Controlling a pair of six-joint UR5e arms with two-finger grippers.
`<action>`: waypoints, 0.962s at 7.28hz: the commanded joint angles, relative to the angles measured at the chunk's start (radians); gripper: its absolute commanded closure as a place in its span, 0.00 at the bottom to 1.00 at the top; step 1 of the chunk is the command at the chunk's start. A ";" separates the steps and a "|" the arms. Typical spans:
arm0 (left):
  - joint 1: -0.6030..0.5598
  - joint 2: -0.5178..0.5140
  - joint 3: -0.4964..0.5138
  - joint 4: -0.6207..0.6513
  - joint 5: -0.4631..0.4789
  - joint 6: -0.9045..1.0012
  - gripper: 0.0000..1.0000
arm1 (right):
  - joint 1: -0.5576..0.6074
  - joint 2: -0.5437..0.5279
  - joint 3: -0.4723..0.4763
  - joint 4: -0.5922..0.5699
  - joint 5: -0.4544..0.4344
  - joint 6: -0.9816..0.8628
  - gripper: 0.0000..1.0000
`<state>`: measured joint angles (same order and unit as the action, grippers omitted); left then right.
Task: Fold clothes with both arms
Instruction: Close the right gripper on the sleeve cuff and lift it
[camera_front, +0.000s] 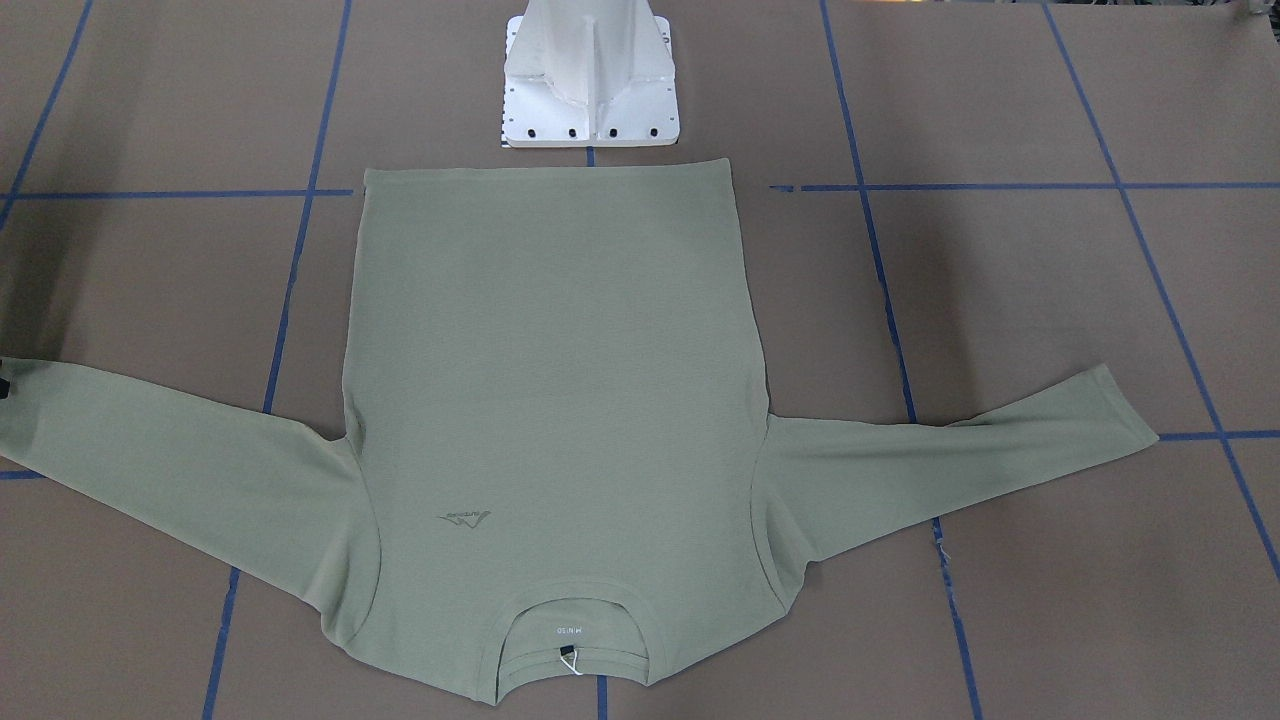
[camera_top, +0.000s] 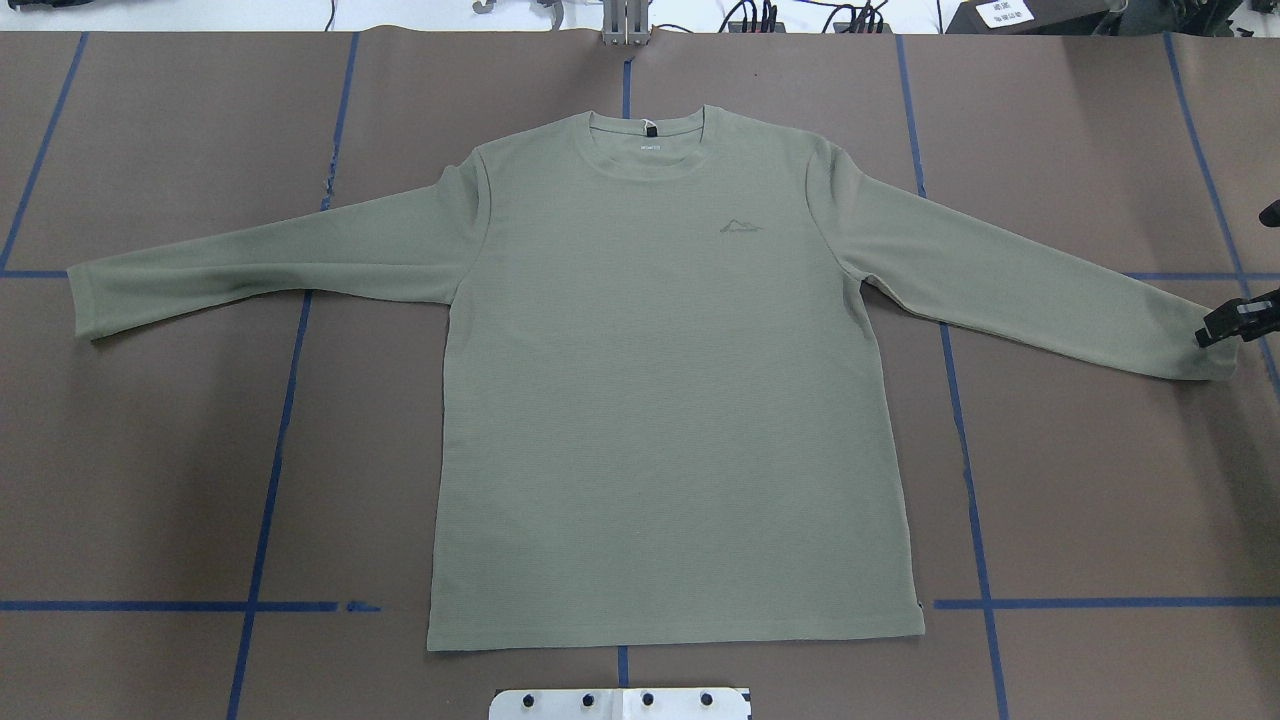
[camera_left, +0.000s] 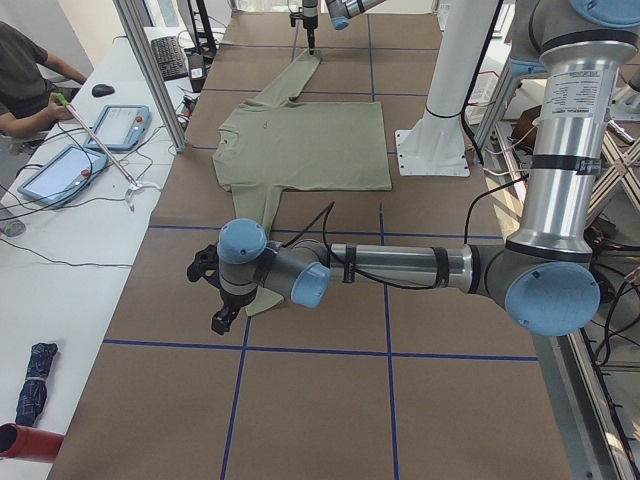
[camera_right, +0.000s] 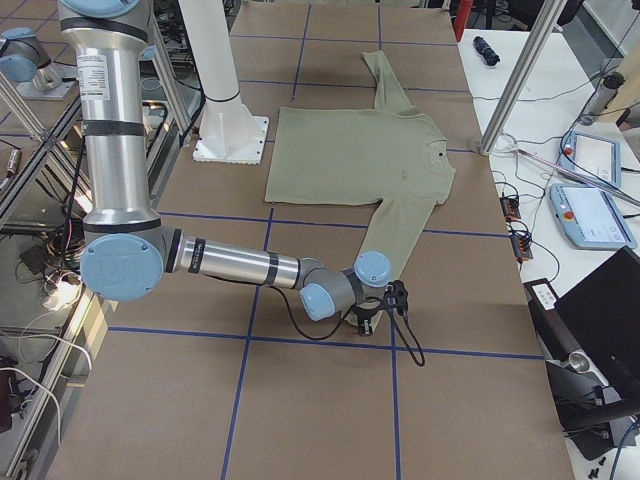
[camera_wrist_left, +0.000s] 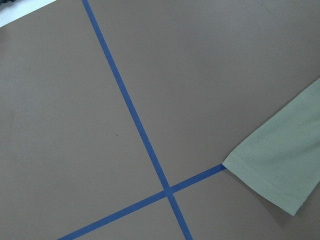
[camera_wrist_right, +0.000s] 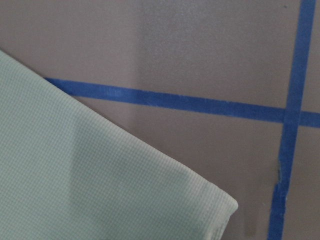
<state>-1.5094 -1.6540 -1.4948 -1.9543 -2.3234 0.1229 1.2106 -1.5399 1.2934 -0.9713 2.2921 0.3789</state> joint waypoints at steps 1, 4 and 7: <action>0.000 -0.001 -0.001 0.000 -0.001 0.000 0.00 | -0.008 0.000 0.000 -0.006 0.001 0.002 0.00; 0.000 -0.003 -0.001 0.000 -0.001 0.000 0.00 | -0.017 -0.002 -0.016 -0.004 0.003 0.011 0.12; 0.000 -0.004 -0.001 0.000 -0.001 0.000 0.00 | -0.017 0.000 -0.005 -0.006 0.010 0.008 0.94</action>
<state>-1.5095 -1.6571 -1.4956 -1.9543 -2.3240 0.1227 1.1936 -1.5413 1.2830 -0.9774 2.2988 0.3883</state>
